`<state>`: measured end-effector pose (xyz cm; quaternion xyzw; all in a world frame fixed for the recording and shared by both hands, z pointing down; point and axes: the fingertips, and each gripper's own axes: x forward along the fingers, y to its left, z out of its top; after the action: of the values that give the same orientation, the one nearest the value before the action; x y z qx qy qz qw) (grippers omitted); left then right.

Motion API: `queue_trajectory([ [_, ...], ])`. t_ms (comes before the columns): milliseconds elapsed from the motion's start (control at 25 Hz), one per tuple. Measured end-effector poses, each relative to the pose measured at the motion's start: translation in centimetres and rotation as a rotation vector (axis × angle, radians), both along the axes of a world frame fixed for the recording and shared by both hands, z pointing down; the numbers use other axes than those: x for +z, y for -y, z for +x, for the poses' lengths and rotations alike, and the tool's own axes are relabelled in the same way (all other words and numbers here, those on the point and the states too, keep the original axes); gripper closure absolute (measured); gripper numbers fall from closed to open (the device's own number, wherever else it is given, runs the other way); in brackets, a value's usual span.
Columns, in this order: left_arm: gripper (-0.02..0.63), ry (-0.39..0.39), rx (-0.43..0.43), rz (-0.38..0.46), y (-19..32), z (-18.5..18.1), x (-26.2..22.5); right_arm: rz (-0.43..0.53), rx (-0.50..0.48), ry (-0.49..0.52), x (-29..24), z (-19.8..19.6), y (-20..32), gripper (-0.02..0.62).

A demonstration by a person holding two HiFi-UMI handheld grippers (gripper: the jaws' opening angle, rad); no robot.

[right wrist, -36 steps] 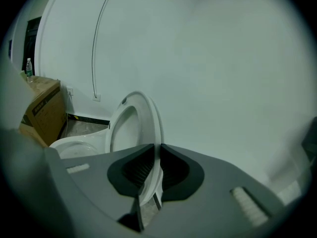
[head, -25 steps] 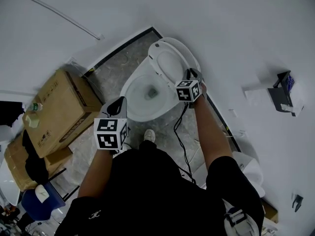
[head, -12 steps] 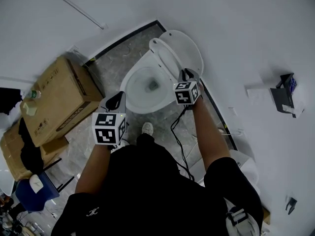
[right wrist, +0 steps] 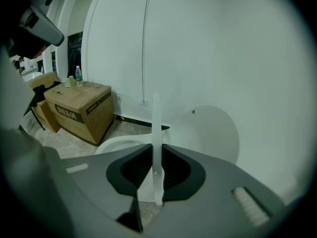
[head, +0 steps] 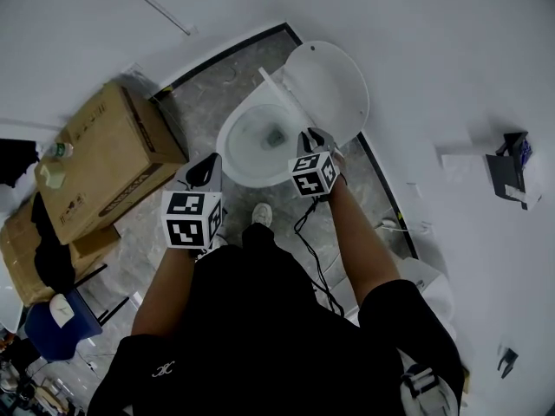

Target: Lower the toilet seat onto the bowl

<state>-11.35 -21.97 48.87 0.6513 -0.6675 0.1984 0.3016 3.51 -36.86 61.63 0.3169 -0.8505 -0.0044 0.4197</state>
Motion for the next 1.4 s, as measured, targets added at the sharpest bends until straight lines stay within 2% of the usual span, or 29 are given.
queue_trajectory([
  [200,0.597,-0.028,-0.017,-0.01,-0.8,-0.6,1.1,-0.076,-0.113,-0.032,2.2,-2.4,-4.0,0.515],
  [480,0.597,-0.056,-0.057,-0.026,-2.4,-2.4,2.7,-0.122,-0.208,-0.085,5.5,-4.8,-8.1,0.499],
  [960,0.597,-0.086,-0.161,-0.067,-6.8,-5.4,5.7,-0.2,-0.36,-0.254,13.9,-9.0,-15.2,0.471],
  [1400,0.597,-0.118,-0.218,-0.121,-11.4,-8.0,9.8,-0.18,-0.386,-0.392,20.6,-11.1,-18.7,0.462],
])
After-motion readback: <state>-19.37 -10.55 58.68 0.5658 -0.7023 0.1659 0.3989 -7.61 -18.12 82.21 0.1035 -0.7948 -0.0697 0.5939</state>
